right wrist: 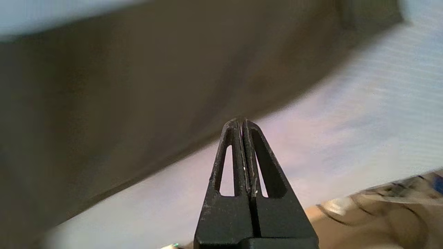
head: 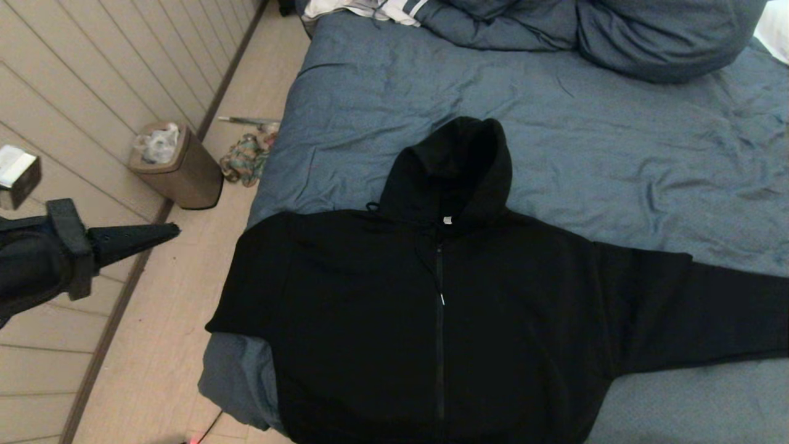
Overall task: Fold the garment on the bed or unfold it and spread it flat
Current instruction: Fold the black sweatshirt
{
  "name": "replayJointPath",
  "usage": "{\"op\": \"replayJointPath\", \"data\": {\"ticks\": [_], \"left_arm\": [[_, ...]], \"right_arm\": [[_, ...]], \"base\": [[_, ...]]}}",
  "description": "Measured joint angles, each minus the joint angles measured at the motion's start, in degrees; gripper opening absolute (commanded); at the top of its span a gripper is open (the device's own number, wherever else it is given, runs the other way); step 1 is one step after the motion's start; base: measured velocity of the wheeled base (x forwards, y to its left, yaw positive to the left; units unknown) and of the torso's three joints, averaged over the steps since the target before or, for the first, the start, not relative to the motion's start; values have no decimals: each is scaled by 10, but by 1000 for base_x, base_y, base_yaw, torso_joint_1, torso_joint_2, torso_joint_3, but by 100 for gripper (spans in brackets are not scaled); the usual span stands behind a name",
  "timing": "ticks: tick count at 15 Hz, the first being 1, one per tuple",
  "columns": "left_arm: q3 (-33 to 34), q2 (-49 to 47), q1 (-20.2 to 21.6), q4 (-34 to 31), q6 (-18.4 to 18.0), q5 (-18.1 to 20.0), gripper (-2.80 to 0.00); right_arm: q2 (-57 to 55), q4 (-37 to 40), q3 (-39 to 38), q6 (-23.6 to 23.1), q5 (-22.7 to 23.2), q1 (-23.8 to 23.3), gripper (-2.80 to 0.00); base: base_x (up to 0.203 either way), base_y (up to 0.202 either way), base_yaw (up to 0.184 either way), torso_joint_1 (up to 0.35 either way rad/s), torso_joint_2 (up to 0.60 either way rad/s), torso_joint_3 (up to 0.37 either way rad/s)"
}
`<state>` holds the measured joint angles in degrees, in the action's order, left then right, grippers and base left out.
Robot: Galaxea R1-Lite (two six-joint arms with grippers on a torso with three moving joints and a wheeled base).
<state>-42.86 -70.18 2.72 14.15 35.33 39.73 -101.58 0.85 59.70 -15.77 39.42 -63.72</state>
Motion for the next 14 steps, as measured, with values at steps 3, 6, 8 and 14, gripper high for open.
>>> {"op": "replayJointPath", "data": {"ticks": [3, 6, 8, 14], "left_arm": [[-12, 120, 11, -109, -37, -4, -280], [-23, 223, 18, -277, -95, -7, -280], [-24, 270, 7, -375, -113, 19, -280], [-27, 370, -16, -519, -139, -1, -280]], "right_arm": [[144, 154, -18, -26, 58, 23, -280], [276, 359, -22, -66, 92, 95, -280], [365, 459, -31, -75, 125, 129, -280], [525, 649, 14, -45, 157, 352, -280]], "base": [[0, 0, 0, 0, 0, 0], [0, 0, 0, 0, 0, 0], [0, 0, 0, 0, 0, 0], [0, 0, 0, 0, 0, 0]]}}
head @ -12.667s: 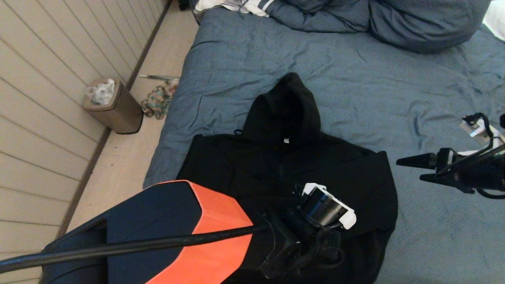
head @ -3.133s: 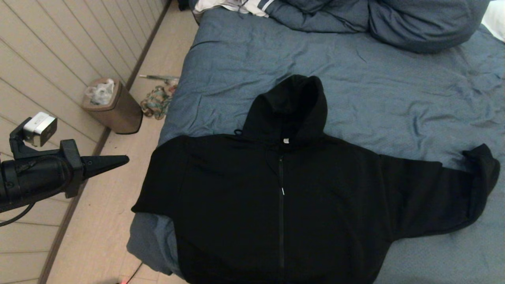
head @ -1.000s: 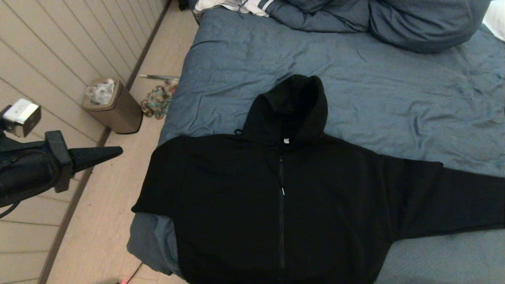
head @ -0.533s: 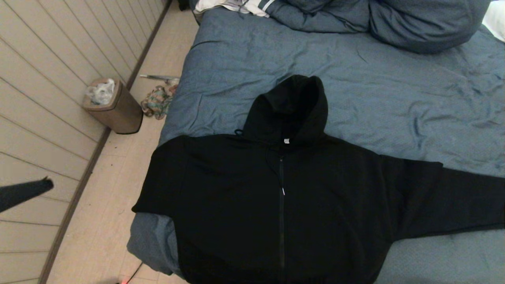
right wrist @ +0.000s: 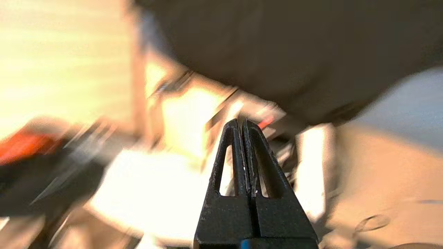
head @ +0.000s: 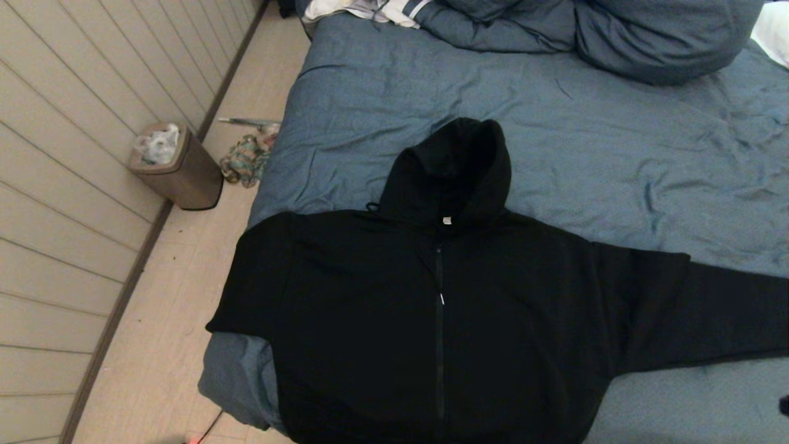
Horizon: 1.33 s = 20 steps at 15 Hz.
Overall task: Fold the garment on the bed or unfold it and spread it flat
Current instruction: Fold the black sweatshirt
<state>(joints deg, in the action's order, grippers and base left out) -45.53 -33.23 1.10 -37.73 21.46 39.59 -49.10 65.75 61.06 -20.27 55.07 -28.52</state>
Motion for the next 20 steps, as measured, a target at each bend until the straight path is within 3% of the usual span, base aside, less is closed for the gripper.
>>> {"op": "replayJointPath", "data": {"ticks": [2, 5, 7, 8, 9, 11, 14, 17, 20], "left_arm": [[1, 27, 0, -28, -8, -8, -280], [3, 54, -1, -41, -9, -15, -280], [9, 71, -1, -35, -10, -33, -280], [11, 80, 0, -34, -15, -42, -280], [15, 90, 0, -33, -23, -57, -280], [41, 110, 2, -18, -41, -104, -280], [142, 141, 4, 78, -82, -202, -280], [269, 166, 4, 216, -155, -293, -280], [357, 190, 4, 311, -211, -320, -280]], "right_arm": [[31, 64, 23, 17, 1, 87, -280], [95, 110, 55, 77, -20, 269, -280], [161, 94, 48, 143, -95, 366, -280], [192, 68, 27, 171, -141, 383, -280], [225, 28, -11, 194, -191, 381, -280], [280, -70, -111, 221, -279, 330, -280], [330, -251, -285, 229, -392, 283, -280], [352, -497, -482, 209, -472, 269, -280], [383, -694, -592, 190, -517, 266, -280]], "base": [[0, 0, 0, 0, 0, 0], [0, 0, 0, 0, 0, 0], [0, 0, 0, 0, 0, 0], [0, 0, 0, 0, 0, 0], [0, 0, 0, 0, 0, 0], [0, 0, 0, 0, 0, 0], [0, 0, 0, 0, 0, 0], [0, 0, 0, 0, 0, 0], [0, 0, 0, 0, 0, 0]]}}
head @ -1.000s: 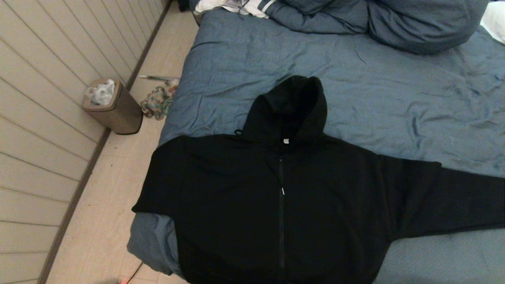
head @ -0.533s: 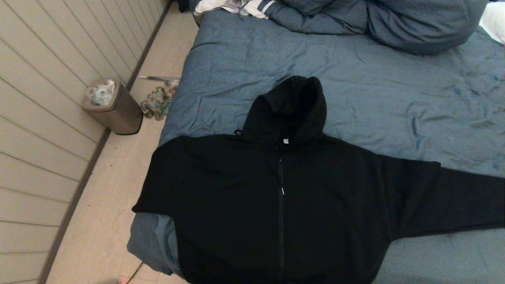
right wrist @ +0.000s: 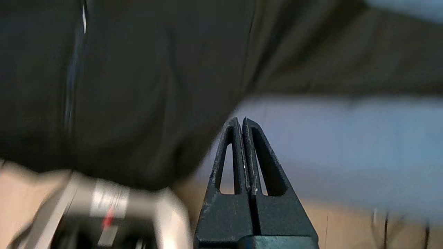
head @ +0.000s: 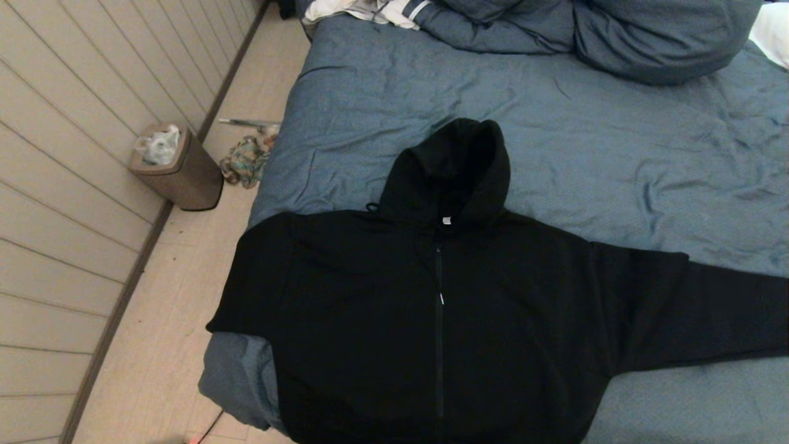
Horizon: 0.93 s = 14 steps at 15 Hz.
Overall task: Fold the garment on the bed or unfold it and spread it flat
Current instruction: Fold the black sweatshirt
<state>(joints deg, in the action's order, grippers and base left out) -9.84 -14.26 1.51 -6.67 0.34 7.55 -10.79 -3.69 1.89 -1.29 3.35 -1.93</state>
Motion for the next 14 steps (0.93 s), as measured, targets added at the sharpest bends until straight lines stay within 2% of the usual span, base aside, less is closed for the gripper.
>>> {"op": "replayJointPath", "data": {"ticks": [4, 6, 8, 9, 12, 13, 14], "left_arm": [[83, 30, -3, 143, -73, -56, -280], [92, 76, -7, 154, -109, -77, -280], [94, 114, -10, 155, -127, -90, -280], [91, 124, -12, 133, -112, -85, -280], [63, 138, -13, 32, -12, -24, -280], [53, 140, -13, -3, 0, -17, -280], [48, 142, -14, -13, -9, -29, -280]], "right_arm": [[82, 30, -16, 2, -21, 12, -280], [98, 35, -18, 5, -25, 16, -280], [105, 36, -18, -11, -24, 17, -280], [107, 36, -19, -2, -24, 18, -280], [109, 37, -19, 13, -28, 17, -280], [109, 37, -19, 13, -28, 18, -280], [110, 37, -19, 13, -29, 17, -280]], "base": [[0, 0, 0, 0, 0, 0], [0, 0, 0, 0, 0, 0], [0, 0, 0, 0, 0, 0], [0, 0, 0, 0, 0, 0], [0, 0, 0, 0, 0, 0], [0, 0, 0, 0, 0, 0], [0, 0, 0, 0, 0, 0]]}}
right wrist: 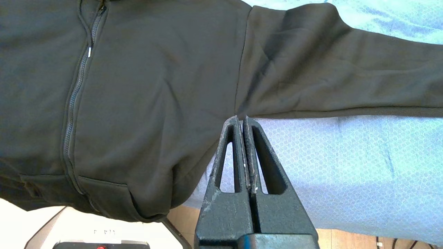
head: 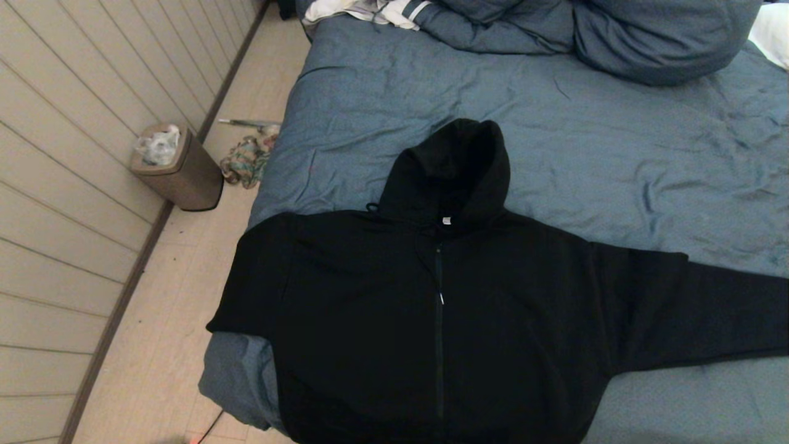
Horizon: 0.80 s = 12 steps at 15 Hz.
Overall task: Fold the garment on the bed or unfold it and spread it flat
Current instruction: Fold the black sweatshirt
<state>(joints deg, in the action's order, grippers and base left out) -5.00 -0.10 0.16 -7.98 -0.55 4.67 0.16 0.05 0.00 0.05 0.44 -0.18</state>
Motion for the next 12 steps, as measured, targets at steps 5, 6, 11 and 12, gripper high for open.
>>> {"op": "replayJointPath", "data": {"ticks": [5, 6, 11, 12], "left_arm": [[20, 1, 0, 49, -42, -58, -280], [32, 1, 0, 79, -43, -56, -280], [48, 2, -1, 77, -17, -40, -280], [49, 2, -1, 78, -1, -45, -280]], "right_arm": [[0, 0, 0, 1, 0, 0, -280], [0, 0, 0, 1, 0, 0, -280], [0, 0, 0, 5, -2, 0, -280], [0, 0, 0, 5, -2, 0, -280]], "base": [[0, 0, 0, 0, 0, 0], [0, 0, 0, 0, 0, 0], [0, 0, 0, 0, 0, 0], [0, 0, 0, 0, 0, 0]]}}
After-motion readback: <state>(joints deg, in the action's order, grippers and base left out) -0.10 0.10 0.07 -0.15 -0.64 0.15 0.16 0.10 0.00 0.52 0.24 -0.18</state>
